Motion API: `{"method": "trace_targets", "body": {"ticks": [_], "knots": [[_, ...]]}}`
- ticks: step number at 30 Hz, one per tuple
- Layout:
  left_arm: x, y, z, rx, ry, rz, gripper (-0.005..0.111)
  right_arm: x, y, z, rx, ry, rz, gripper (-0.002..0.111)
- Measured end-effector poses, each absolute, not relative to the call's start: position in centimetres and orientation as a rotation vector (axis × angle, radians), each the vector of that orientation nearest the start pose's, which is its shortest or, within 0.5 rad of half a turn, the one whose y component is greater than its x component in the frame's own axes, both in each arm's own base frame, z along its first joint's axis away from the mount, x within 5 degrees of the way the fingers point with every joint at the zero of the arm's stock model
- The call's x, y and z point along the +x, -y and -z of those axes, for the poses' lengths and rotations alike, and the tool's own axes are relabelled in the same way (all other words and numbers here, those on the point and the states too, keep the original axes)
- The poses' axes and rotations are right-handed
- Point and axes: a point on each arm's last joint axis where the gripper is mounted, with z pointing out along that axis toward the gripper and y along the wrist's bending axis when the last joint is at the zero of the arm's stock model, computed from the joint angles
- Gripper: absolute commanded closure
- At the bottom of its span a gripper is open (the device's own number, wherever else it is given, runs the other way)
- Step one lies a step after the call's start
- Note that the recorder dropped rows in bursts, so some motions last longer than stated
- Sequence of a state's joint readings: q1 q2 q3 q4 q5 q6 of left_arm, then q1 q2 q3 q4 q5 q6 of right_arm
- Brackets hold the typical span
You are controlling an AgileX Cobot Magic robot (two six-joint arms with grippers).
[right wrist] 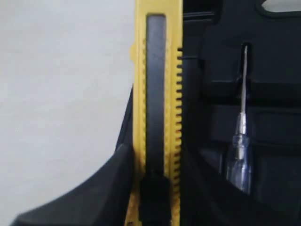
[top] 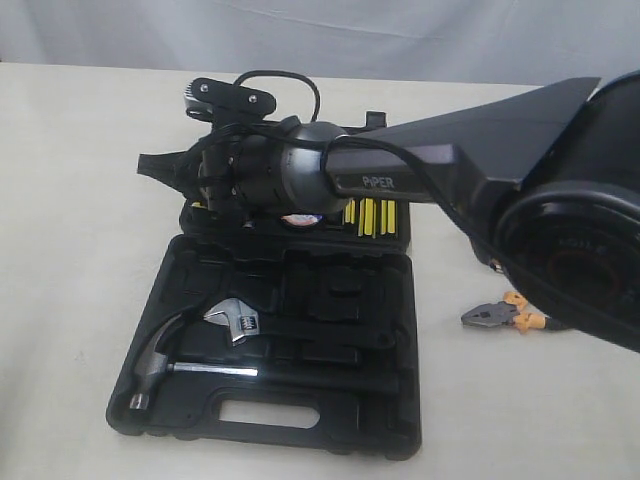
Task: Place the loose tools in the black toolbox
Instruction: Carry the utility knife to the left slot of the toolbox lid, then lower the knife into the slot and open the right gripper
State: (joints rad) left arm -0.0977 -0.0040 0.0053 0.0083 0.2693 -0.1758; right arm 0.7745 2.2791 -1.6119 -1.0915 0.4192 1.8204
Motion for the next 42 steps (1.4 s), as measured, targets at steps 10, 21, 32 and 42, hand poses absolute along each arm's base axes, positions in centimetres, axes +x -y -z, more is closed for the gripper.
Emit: {"method": "trace_targets", "body": {"ticks": [10, 21, 32, 42], "knots": [[5.5, 0.5, -18.7, -0.063, -1.757, 0.192, 0.107, 37.7, -32.0, -13.2, 0.137, -2.31, -0.309, 0.108], [5.5, 0.5, -18.7, -0.063, -1.757, 0.192, 0.107, 37.9, -32.2, -11.5, 0.095, -2.324, -0.276, 0.108], [5.5, 0.5, -18.7, -0.063, -1.757, 0.192, 0.107, 38.2, -32.5, -11.6, 0.122, -2.313, -0.298, 0.088], [5.5, 0.5, -18.7, -0.063, -1.757, 0.192, 0.107, 38.2, -32.6, -11.7, 0.122, -2.311, -0.309, 0.044]]}}
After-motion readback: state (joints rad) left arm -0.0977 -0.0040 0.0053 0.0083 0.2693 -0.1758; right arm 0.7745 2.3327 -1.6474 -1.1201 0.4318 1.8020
